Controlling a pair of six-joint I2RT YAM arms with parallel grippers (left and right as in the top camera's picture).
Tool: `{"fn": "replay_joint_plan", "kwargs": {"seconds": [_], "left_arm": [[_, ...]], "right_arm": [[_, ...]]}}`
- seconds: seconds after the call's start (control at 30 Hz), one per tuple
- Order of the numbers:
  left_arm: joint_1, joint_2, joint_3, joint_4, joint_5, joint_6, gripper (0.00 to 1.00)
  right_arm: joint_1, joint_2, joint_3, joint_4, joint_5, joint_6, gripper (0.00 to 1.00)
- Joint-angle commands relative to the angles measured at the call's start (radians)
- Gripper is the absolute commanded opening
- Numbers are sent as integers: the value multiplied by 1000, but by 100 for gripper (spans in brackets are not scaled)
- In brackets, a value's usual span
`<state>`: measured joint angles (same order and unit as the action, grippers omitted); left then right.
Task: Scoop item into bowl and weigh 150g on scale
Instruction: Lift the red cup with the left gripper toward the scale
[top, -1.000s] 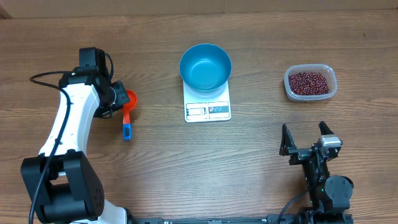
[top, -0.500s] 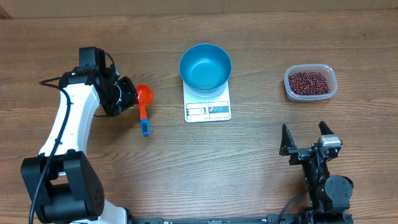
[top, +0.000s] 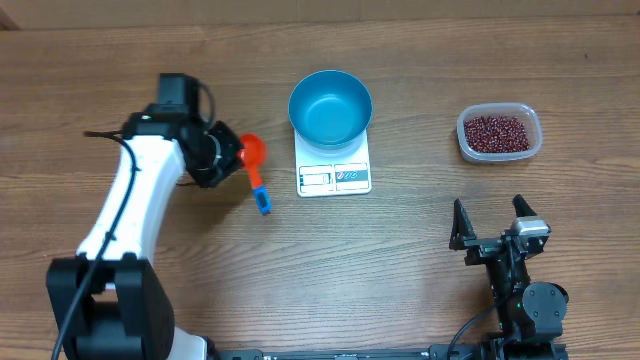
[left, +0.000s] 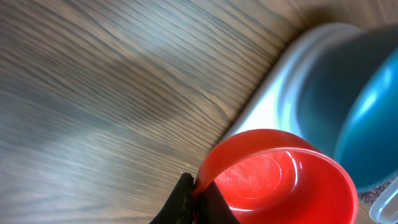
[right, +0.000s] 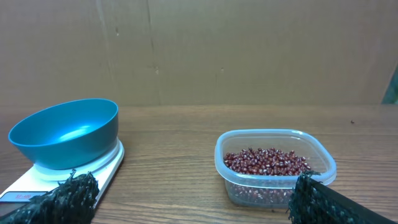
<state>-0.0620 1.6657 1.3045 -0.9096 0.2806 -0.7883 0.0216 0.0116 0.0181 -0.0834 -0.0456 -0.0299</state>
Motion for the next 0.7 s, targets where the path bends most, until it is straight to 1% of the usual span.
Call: {"fn": "replay_joint_plan", "kwargs": {"seconds": [0.0, 0.17, 0.37, 0.43, 0.5, 0.67], "left_arm": [[-82, -103, 28, 0, -151, -162, 4], [-175, -183, 28, -11, -252, -338, 4], [-245, -222, 28, -29, -280, -579, 4], [-273, -221, 28, -45, -266, -674, 4], [-296, -221, 28, -60, -256, -723, 4], [-357, -221, 28, -74, -258, -762, 4]], "right_arm": [[6, -10, -10, 2, -1, -5, 100], [6, -10, -10, 3, -1, -5, 100], [6, -10, -10, 3, -1, -5, 100], [6, -10, -10, 3, -1, -5, 100], [6, -10, -10, 3, -1, -5, 100], [6, -10, -10, 3, -1, -5, 100]]}}
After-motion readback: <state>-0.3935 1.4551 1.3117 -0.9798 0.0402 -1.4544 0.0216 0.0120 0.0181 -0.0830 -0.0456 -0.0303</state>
